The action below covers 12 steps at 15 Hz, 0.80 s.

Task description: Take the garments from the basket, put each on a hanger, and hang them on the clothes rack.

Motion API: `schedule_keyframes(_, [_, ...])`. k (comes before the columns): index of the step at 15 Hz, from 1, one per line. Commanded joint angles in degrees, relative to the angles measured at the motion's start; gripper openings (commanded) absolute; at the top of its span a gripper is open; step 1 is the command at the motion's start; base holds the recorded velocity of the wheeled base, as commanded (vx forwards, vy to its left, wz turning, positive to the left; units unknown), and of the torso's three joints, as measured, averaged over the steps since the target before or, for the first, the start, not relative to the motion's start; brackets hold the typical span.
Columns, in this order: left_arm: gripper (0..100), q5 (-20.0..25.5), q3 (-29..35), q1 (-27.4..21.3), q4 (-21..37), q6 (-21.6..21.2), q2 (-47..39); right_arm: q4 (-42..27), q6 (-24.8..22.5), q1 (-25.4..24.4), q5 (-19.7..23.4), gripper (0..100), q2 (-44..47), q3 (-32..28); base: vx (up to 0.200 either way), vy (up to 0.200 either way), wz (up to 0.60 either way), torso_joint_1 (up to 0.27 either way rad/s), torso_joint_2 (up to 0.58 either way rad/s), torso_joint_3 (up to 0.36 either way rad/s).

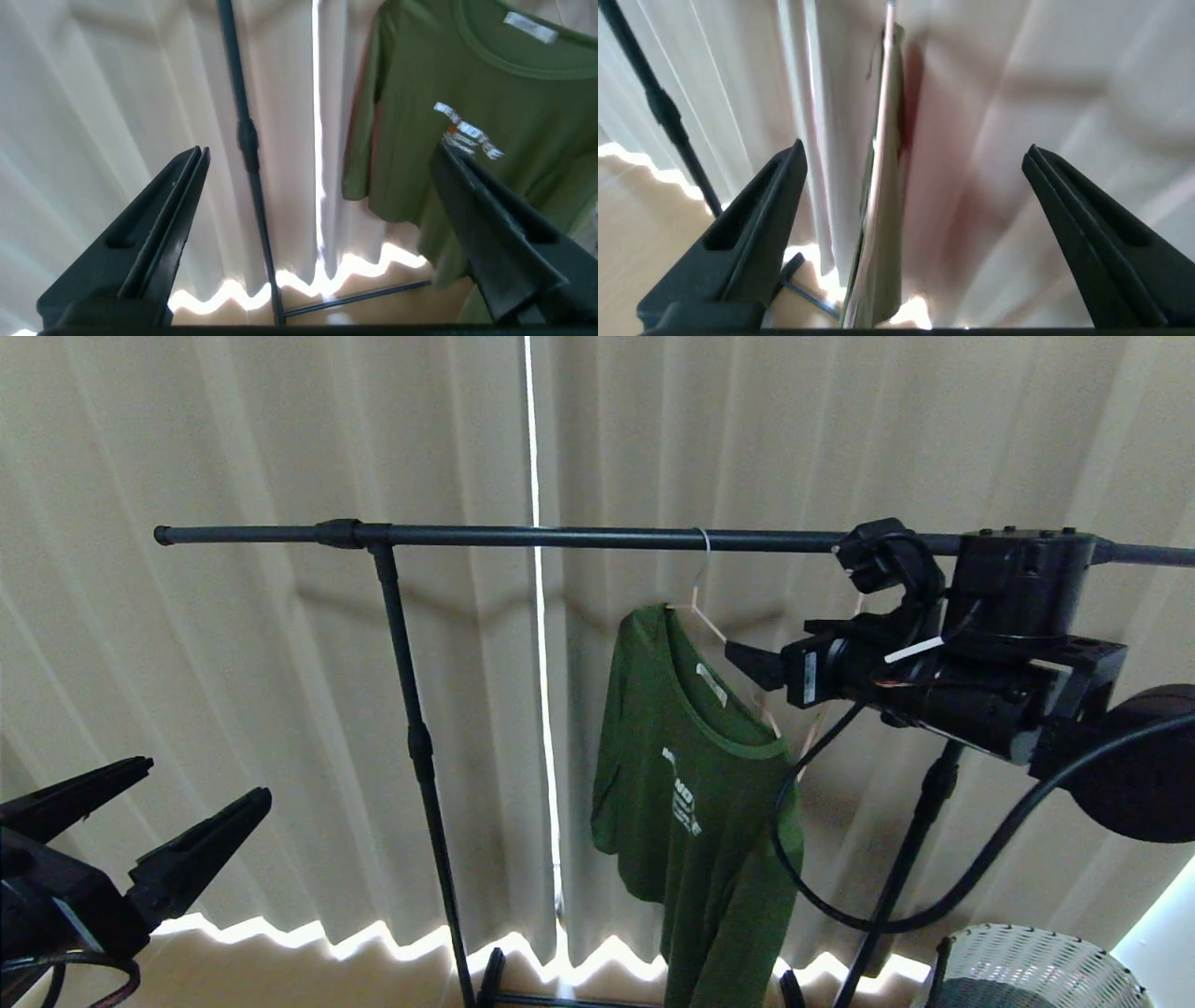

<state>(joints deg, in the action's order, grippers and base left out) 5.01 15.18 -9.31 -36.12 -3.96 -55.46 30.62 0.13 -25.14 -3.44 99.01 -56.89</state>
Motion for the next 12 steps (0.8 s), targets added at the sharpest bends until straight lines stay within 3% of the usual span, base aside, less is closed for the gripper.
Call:
schedule_keyframes(1, [100,0.00,-1.03,1.14,-0.09,-0.34,1.05,0.05,0.13,1.32,-0.17,100,-10.07,8.64,0.000,0.000,0.00,0.000,0.00,0.000])
schedule_keyframes(5, [100,-0.09,-3.05,1.23,0.17,-2.98,7.55,-0.12,-0.40,7.21,-0.34,100,-22.55,23.76,0.000,0.000,0.00,0.000,0.00,0.000])
schedule_keyframes(8, [100,-0.18,-3.84,1.93,0.35,-3.25,9.84,0.05,-0.40,8.35,-0.43,100,-29.58,30.09,0.000,0.000,0.00,0.000,0.00,0.000])
schedule_keyframes(10, [100,-0.26,-4.72,4.92,0.26,-3.25,10.02,-0.48,-0.84,8.61,-0.69,100,-33.27,33.51,0.000,0.000,0.00,0.000,0.00,0.000])
schedule_keyframes(12, [100,-0.18,-4.98,12.39,0.26,-3.25,10.81,-0.30,-5.06,10.37,-0.69,100,-36.35,39.14,0.000,0.000,0.00,0.000,0.00,0.000])
